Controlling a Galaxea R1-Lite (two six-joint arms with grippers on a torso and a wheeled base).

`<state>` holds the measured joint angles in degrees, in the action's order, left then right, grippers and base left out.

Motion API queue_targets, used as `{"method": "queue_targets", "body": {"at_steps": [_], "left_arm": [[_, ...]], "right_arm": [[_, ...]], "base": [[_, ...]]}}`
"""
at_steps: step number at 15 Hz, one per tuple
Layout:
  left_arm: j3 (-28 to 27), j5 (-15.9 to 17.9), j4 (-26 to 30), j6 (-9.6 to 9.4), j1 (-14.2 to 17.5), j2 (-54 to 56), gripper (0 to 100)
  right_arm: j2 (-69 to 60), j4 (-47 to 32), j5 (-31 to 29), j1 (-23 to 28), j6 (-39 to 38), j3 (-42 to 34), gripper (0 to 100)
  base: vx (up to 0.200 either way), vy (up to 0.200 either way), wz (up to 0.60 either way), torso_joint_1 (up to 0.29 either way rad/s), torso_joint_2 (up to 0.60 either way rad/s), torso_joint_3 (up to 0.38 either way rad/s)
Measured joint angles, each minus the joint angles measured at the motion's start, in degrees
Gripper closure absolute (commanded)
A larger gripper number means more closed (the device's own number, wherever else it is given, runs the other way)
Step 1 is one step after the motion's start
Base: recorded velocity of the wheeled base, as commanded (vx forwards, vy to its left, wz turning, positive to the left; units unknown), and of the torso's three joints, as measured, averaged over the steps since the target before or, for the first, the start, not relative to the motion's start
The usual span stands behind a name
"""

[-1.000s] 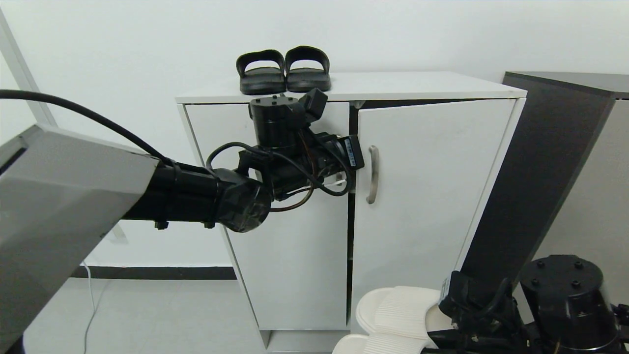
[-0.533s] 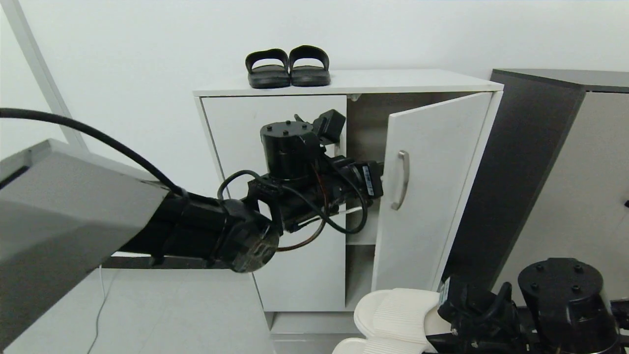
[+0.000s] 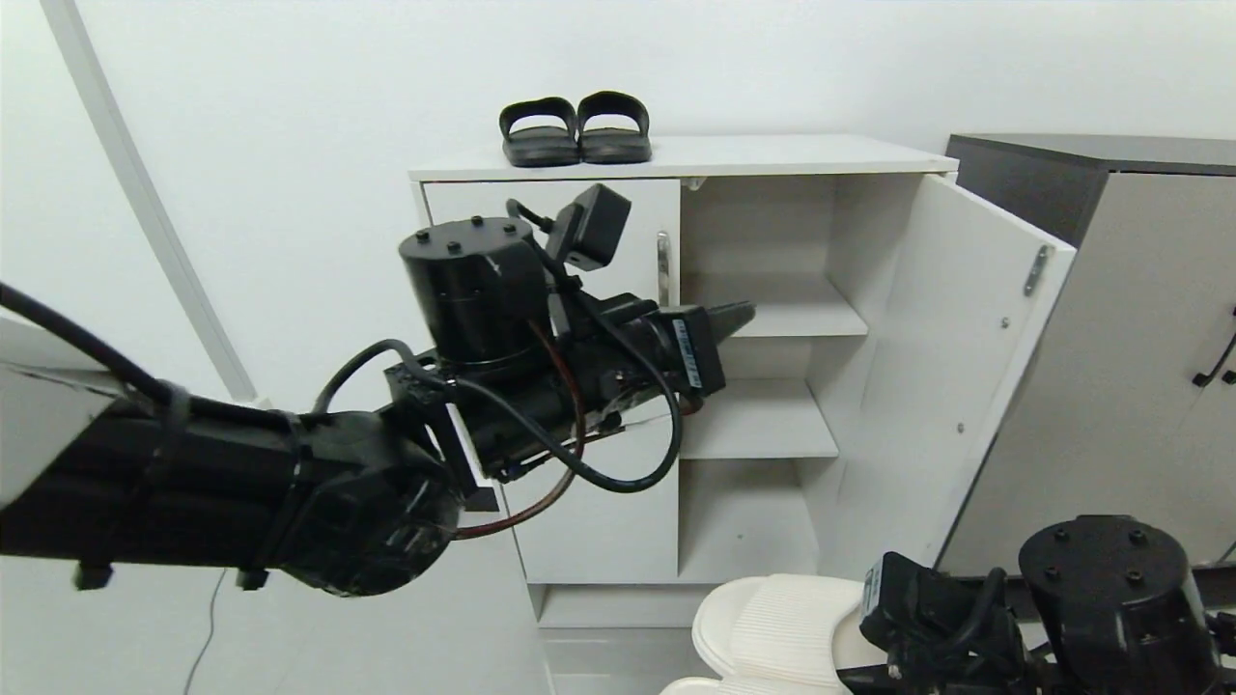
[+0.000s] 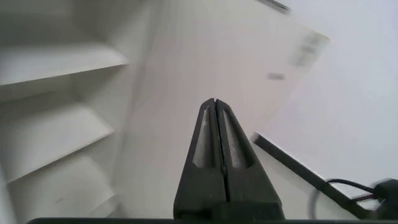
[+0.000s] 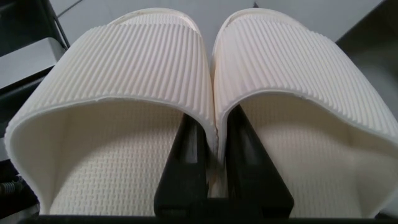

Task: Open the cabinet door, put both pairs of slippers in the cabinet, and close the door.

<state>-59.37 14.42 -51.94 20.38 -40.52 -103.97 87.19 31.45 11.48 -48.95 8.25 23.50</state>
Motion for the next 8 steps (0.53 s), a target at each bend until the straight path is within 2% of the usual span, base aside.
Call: {"method": "queue_targets", "body": {"at_steps": [3,6,8], "left_arm": [[6.97,0.07,0.05,-0.07,2.1,6.77,100],[17.36,0.05,0.68,-0.35,4.56,17.62,100],[24.78,0.07,3.75,-2.54,8.11,27.03,100]], "right_arm": [[0.13,-0.01,0.04,0.09,0.0,-0.07,100],[0.55,1.5,-0.07,0.33,-0.05,-0.3,100],[0.71,2.02,-0.32,0.44,-0.02,-0.44,100]], "base": [[0.0,0.0,0.0,0.0,0.0,0.0],[0.0,0.0,0.0,0.0,0.0,0.0],[0.0,0.0,0.0,0.0,0.0,0.0]]}}
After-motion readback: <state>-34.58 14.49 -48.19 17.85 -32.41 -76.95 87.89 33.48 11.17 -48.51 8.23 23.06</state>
